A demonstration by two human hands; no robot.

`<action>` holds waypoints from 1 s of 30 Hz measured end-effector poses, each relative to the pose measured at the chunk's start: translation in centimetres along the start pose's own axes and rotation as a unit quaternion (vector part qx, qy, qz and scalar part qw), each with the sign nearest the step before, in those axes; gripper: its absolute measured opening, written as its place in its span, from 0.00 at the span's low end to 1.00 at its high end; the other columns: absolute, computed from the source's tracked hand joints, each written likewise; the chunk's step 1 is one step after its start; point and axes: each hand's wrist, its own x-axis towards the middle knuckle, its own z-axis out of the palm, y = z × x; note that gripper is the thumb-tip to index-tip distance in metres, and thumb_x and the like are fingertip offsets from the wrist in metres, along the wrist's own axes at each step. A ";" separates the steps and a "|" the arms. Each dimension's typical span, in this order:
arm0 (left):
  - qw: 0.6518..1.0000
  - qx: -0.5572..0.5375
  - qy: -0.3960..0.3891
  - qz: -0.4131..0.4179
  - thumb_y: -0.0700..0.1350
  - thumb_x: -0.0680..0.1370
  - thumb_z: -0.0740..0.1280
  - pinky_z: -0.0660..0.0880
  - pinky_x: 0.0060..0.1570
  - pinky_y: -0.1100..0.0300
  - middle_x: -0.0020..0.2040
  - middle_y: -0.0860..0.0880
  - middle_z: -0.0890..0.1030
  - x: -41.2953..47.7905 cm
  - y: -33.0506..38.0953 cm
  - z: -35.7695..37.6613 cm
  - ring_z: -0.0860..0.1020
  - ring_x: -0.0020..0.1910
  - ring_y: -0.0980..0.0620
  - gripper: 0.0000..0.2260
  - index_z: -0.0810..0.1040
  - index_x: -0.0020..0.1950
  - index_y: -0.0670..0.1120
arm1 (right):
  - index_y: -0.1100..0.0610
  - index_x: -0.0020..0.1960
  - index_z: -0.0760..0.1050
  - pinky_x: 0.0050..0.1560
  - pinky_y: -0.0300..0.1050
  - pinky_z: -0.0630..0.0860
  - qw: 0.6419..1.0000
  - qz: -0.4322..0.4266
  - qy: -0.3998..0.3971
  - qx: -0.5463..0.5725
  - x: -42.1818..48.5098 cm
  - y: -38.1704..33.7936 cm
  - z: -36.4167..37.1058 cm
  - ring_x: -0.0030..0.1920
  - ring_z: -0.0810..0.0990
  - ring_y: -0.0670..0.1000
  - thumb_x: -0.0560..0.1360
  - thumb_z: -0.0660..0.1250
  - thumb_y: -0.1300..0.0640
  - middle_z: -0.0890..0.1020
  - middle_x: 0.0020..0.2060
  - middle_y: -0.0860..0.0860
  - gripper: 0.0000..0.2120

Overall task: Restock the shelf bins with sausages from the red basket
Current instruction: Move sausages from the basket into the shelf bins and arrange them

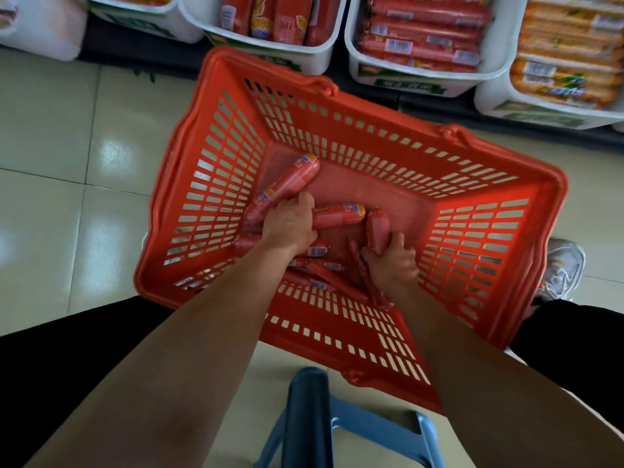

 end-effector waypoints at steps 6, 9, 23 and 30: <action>0.985 0.151 -0.076 0.022 0.58 0.72 0.74 0.62 0.72 0.42 0.71 0.43 0.68 1.2 1.0 -1.4 0.65 0.71 0.40 0.30 0.72 0.72 0.51 | 0.58 0.72 0.63 0.54 0.49 0.71 0.993 0.029 -0.066 0.098 -0.8 -0.1 -1.3 0.61 0.77 0.64 0.74 0.68 0.37 0.78 0.60 0.61 0.36; 0.989 0.090 -0.117 0.008 0.55 0.72 0.76 0.71 0.66 0.47 0.69 0.44 0.70 0.2 1.0 -2.8 0.72 0.67 0.41 0.31 0.72 0.71 0.47 | 0.54 0.68 0.71 0.60 0.50 0.77 0.984 0.030 -0.117 0.131 -0.8 -0.7 -2.3 0.58 0.81 0.59 0.59 0.72 0.30 0.82 0.57 0.55 0.45; 0.999 0.003 -0.035 0.021 0.58 0.69 0.76 0.74 0.51 0.54 0.53 0.49 0.80 -11.7 -1.6 -15.9 0.78 0.52 0.47 0.25 0.73 0.61 0.51 | 0.50 0.71 0.70 0.59 0.43 0.74 0.959 -0.254 -0.116 -0.033 -10.5 -6.1 -14.9 0.58 0.80 0.55 0.56 0.68 0.33 0.81 0.61 0.52 0.46; 0.990 -0.106 0.093 0.016 0.54 0.68 0.79 0.76 0.50 0.54 0.51 0.49 0.80 -13.0 -2.1 -22.7 0.79 0.48 0.49 0.22 0.74 0.56 0.51 | 0.53 0.72 0.66 0.47 0.43 0.69 0.954 -0.296 -0.026 0.028 -12.4 -9.8 -19.9 0.55 0.80 0.58 0.71 0.73 0.51 0.81 0.57 0.55 0.32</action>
